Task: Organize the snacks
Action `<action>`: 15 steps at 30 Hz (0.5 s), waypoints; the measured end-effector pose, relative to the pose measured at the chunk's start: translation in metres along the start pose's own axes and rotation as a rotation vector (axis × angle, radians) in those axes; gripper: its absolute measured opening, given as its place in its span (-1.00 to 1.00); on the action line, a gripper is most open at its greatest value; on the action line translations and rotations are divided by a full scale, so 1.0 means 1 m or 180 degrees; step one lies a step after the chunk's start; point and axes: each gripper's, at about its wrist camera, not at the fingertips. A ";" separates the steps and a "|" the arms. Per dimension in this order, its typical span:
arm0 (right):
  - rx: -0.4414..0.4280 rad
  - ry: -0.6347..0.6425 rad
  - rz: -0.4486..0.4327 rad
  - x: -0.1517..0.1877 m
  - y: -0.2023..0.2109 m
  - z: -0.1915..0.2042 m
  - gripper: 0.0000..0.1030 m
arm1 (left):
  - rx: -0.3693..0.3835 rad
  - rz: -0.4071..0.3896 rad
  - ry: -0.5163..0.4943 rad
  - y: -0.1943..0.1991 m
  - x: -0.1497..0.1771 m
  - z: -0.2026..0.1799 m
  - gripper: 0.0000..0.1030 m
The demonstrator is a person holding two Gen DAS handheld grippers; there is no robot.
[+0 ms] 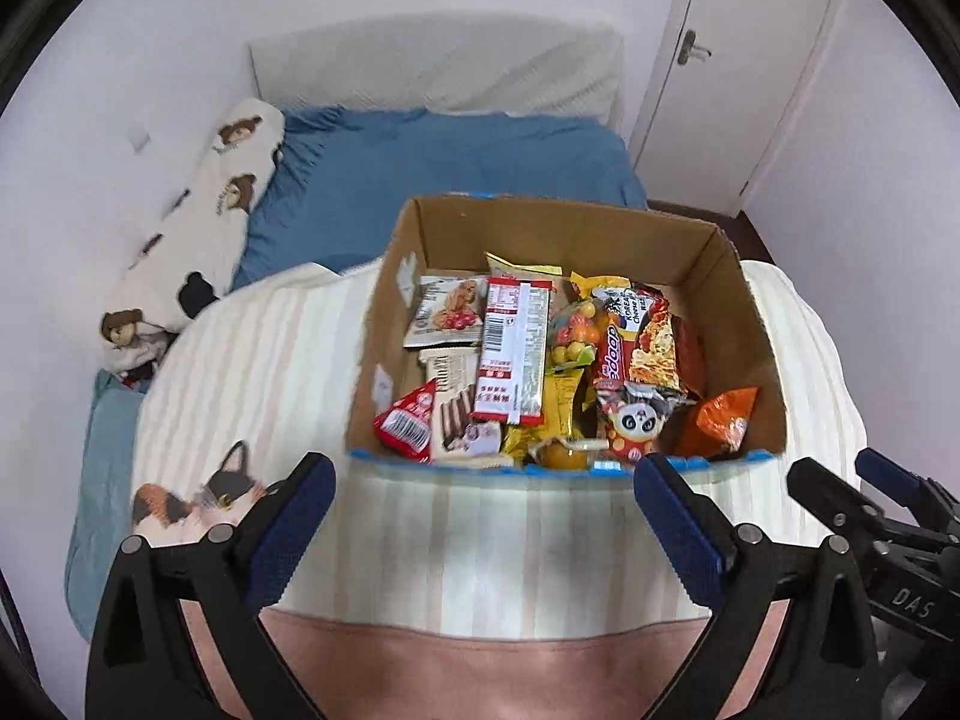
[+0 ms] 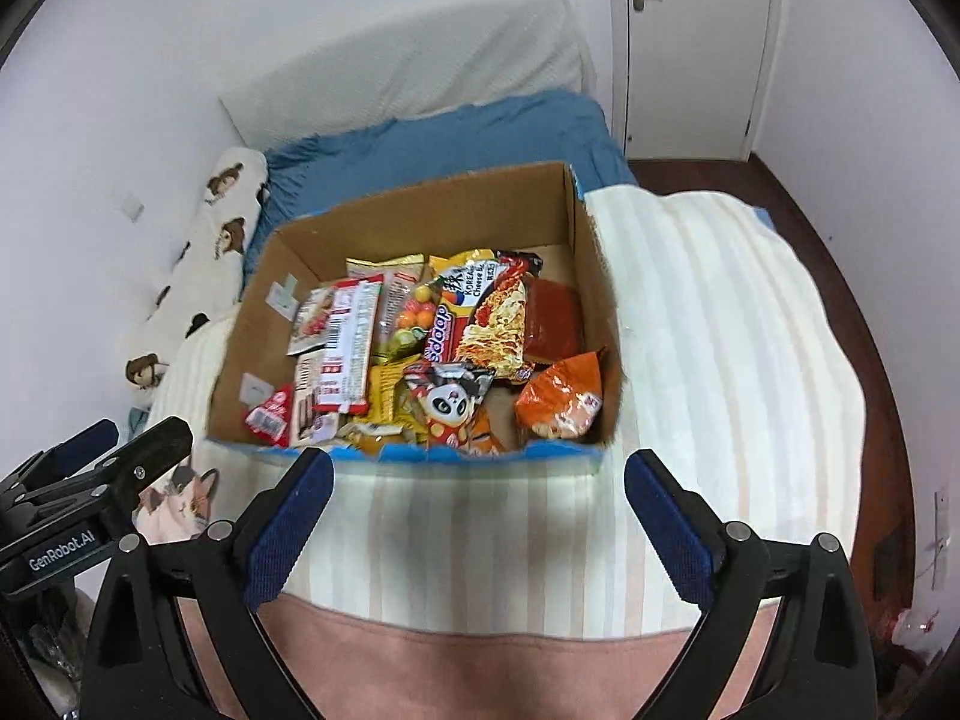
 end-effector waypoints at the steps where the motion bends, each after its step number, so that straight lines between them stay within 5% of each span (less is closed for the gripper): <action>1: -0.0021 -0.0001 -0.0036 0.004 0.008 0.000 0.93 | 0.0017 -0.0019 -0.0001 0.006 0.004 -0.001 0.98; 15: -0.0041 0.0186 -0.0601 0.082 0.142 -0.001 0.94 | -0.0144 -0.0532 -0.0062 0.124 0.076 -0.018 0.98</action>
Point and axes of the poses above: each gripper's, at about its wrist camera, not at the fingertips, and y roughly against the way its jaws point, z to its left, x to its underside, and after that the axes turned 3 degrees about x, right-handed
